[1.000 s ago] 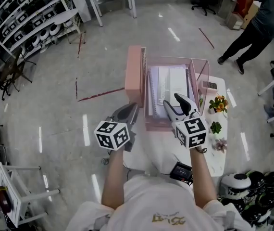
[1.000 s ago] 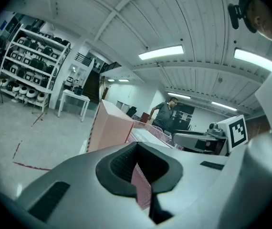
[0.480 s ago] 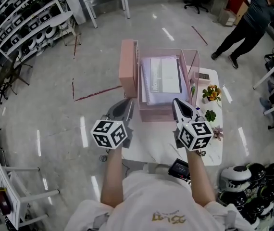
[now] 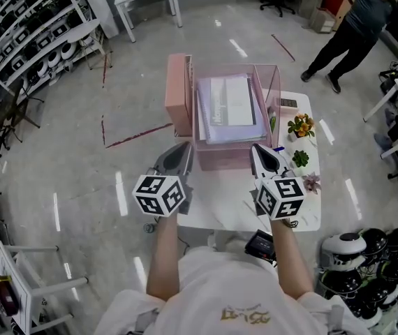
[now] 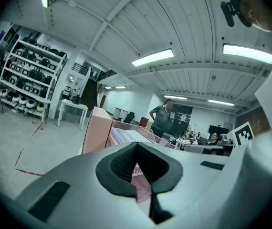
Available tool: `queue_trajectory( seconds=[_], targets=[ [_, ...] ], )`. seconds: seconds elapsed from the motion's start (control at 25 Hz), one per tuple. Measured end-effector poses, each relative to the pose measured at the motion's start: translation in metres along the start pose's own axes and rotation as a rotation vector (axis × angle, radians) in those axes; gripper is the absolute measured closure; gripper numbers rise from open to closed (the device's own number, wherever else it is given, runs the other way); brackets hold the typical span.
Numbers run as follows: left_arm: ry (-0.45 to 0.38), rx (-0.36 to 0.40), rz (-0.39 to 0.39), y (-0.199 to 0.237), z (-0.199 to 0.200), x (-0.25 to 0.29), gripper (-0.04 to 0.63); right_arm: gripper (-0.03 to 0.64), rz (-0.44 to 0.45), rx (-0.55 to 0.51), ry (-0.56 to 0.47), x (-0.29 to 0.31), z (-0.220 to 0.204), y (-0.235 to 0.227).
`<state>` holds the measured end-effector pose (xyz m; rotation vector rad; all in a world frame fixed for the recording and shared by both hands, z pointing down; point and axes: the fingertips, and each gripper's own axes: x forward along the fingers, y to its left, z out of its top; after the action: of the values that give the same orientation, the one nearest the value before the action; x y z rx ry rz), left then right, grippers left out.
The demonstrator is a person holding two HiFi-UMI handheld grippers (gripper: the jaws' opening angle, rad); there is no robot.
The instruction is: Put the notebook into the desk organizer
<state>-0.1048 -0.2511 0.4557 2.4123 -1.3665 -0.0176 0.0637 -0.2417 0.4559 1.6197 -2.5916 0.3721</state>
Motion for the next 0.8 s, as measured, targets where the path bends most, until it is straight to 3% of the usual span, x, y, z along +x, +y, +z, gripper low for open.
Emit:
queue_trajectory(
  seconds=[0.8],
  targets=[
    [-0.011, -0.001, 0.005, 0.0002, 0.0043, -0.0036, 0.58, 0.604, 0.007, -0.019, 0.006, -0.0028, 0.0021, 0.0026]
  ],
)
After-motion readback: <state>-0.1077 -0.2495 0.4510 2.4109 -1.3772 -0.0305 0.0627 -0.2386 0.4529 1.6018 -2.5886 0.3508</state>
